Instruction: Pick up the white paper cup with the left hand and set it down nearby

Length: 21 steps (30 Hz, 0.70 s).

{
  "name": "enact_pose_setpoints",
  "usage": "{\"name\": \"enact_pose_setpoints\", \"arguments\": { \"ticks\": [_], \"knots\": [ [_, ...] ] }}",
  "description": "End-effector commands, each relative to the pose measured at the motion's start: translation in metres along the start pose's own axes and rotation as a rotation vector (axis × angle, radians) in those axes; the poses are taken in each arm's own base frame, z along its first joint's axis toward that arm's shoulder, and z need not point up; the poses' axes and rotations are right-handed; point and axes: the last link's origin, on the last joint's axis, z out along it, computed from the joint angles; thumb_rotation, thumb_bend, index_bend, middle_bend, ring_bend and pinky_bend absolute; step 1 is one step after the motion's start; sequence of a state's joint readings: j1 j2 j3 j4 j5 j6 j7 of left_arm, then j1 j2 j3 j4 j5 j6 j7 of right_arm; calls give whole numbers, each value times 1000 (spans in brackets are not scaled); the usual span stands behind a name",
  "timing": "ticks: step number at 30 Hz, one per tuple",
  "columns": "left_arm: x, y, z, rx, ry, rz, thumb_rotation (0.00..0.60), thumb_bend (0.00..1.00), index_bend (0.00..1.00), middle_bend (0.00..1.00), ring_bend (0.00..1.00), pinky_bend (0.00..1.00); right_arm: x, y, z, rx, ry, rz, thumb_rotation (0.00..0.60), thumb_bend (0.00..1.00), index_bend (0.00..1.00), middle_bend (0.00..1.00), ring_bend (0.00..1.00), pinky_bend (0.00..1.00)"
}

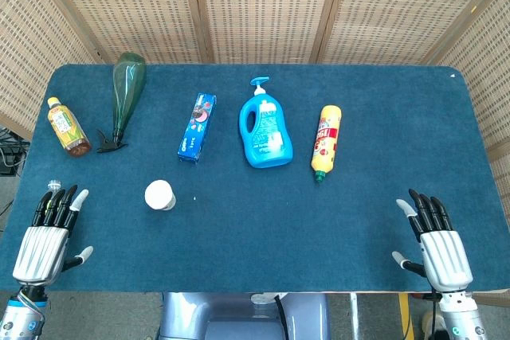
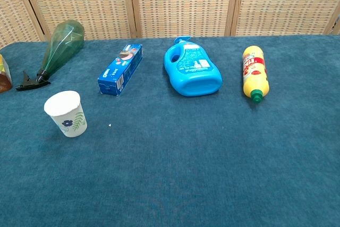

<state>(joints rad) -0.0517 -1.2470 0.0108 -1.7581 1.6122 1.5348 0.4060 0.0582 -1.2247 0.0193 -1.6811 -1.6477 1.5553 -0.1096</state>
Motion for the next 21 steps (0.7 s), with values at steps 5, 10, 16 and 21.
{"name": "enact_pose_setpoints", "arguments": {
  "ticks": [5,10,16,21],
  "knots": [
    [-2,0,0,3,-12,7,600,130,0,0,0,0,-1,0,1,-4,-10,4,600,76,0,0,0,96],
    [-2,0,3,2,-11,1,600,134,0,0,0,0,-3,-1,1,-2,-14,1,600,76,0,0,0,96],
    [-2,1,9,4,-14,-8,600,137,0,0,0,0,-4,0,2,-8,-23,1,600,76,0,0,0,96],
    [-3,6,25,0,-39,-22,600,141,0,0,0,0,-7,-1,1,-1,-32,-2,600,76,0,0,0,96]
  ]
}}
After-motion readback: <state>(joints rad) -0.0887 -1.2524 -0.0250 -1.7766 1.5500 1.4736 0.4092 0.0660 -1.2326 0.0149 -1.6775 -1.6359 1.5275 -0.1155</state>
